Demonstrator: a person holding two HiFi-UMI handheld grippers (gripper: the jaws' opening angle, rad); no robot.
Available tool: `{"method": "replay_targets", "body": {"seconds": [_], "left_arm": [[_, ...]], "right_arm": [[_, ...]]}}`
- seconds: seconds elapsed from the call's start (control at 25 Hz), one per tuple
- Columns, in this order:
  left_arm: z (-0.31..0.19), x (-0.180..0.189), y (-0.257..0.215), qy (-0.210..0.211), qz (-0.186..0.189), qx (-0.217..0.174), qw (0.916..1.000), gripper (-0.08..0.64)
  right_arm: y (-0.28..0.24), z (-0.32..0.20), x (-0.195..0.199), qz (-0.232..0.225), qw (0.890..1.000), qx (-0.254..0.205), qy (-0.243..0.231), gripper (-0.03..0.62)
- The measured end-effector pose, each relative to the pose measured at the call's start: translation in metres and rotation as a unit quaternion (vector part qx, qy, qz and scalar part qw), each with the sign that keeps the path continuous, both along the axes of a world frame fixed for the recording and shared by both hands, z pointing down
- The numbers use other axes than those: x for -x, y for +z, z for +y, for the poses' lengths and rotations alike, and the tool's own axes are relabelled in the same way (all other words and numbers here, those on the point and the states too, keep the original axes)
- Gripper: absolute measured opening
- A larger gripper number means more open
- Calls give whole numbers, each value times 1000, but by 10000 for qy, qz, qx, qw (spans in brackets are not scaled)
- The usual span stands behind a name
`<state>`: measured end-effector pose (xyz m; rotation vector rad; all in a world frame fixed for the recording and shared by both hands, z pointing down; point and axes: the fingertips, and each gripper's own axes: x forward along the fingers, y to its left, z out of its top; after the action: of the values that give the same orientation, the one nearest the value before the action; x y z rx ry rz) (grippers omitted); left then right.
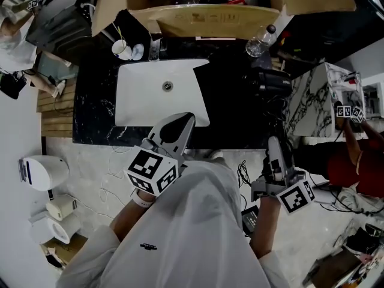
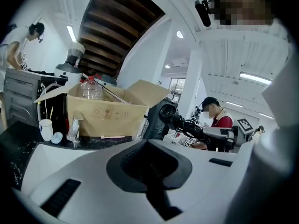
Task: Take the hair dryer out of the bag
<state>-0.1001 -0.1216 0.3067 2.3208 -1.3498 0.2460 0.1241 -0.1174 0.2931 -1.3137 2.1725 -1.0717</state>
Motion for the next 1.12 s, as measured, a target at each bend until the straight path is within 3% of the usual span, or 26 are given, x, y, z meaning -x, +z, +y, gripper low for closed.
{"method": "replay_targets", "body": {"seconds": [0.4,1.12], "left_arm": [[-2,8,3,-119,10,66,9999,8],[-1,-12,5,-29,74,138,9999,8]], "right_arm": [[-8,-10,7,-172,9998,-76,-100,196],[-22,-9,-7,-258,9994,-148,-197,196]]}}
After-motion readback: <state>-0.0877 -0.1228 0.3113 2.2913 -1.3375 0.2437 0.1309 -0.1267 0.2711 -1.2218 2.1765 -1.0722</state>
